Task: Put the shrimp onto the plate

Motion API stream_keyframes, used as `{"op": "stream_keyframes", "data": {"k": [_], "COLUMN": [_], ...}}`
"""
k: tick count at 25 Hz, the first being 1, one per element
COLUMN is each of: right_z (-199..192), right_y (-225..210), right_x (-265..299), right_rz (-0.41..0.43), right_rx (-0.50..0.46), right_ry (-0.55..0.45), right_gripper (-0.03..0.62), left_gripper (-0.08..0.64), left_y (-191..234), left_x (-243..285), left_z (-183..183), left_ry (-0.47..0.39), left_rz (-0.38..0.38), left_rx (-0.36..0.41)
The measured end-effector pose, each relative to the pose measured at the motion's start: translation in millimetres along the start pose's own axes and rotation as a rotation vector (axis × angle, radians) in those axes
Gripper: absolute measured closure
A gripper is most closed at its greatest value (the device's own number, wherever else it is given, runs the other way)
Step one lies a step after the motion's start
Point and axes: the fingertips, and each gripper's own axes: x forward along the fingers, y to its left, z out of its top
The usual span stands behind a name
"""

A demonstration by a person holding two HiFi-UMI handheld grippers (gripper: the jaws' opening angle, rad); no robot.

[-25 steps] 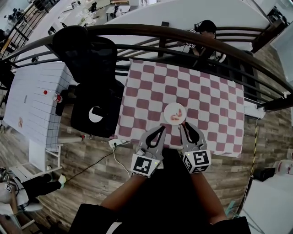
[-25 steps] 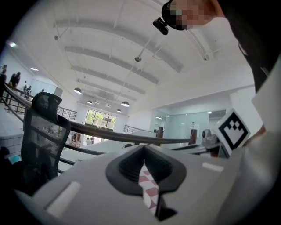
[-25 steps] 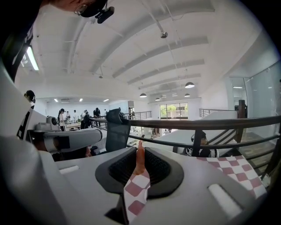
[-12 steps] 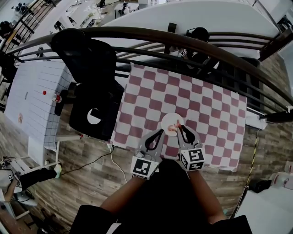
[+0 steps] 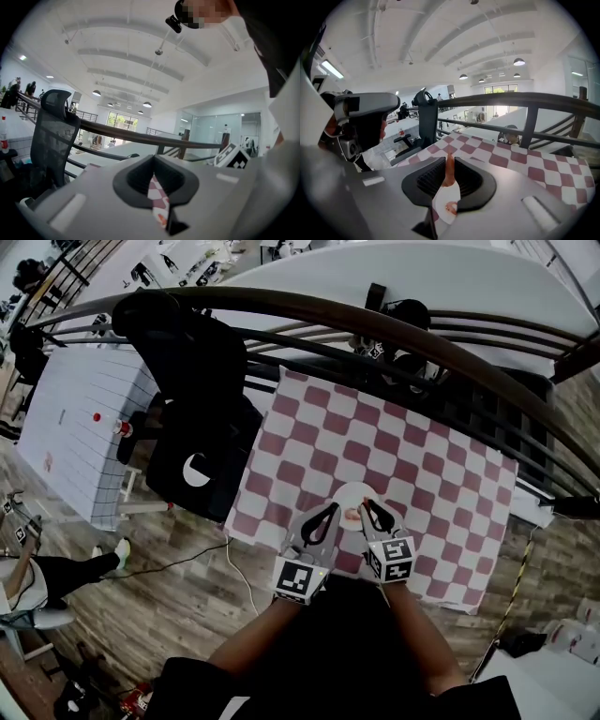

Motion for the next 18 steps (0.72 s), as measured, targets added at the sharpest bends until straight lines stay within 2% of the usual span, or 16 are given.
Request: {"op": "stream_keyframes", "data": {"k": [8, 18], "right_z": [-32.5, -75.0], "right_y": [-16.4, -17.3], "right_x": [37.6, 70.8], "right_rz": [0.048, 0.102], "right_rx": [-0.036, -0.056], "right_ry": [0.105, 0.217], "right_gripper": [0.535, 0.535], "left_gripper": [0.552, 0.552], "left_y": [6.7, 15.4], "left_x": [16.8, 23.9], "left_z": [-7.0, -12.0], "left_ry": [0.019, 0.045], "left_rz": [0.036, 0.073], "left_rx": [-0.011, -0.029]}}
